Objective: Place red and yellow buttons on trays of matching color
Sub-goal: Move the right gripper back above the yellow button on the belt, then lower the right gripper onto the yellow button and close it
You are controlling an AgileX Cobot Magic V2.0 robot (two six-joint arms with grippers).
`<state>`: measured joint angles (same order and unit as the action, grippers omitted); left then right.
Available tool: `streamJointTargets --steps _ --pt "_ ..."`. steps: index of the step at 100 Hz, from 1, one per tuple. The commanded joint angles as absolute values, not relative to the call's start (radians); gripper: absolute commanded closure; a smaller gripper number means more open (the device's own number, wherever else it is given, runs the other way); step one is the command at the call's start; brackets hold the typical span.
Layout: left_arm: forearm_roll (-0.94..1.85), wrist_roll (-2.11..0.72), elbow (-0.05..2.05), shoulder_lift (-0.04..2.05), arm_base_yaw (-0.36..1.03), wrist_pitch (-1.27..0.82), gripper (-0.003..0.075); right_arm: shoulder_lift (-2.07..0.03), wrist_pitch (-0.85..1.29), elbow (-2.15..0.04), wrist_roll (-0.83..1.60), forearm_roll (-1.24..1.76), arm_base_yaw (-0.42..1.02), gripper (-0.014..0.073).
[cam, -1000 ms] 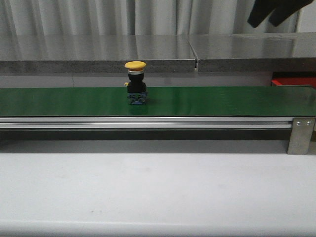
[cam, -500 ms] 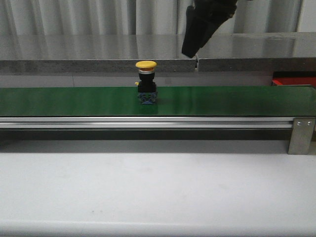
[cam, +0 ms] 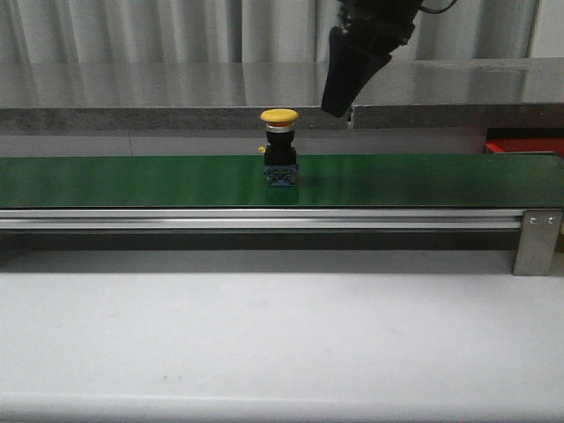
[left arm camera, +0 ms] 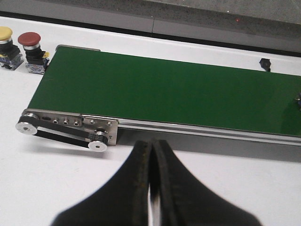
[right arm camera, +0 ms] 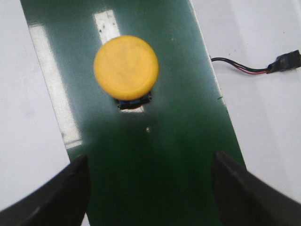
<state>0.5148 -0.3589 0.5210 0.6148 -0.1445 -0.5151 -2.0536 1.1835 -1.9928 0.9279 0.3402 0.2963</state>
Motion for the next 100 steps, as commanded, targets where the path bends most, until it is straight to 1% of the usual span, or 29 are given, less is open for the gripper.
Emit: streamJointTargets --steps 1,100 --pt "0.539 -0.356 0.549 0.616 -0.137 -0.458 0.0741 -1.99 1.162 -2.019 0.939 0.357 0.295 0.0061" --pt "0.539 -0.356 0.549 0.616 -0.137 -0.458 0.0741 -1.99 1.163 -2.019 0.965 0.357 0.285 0.0061"
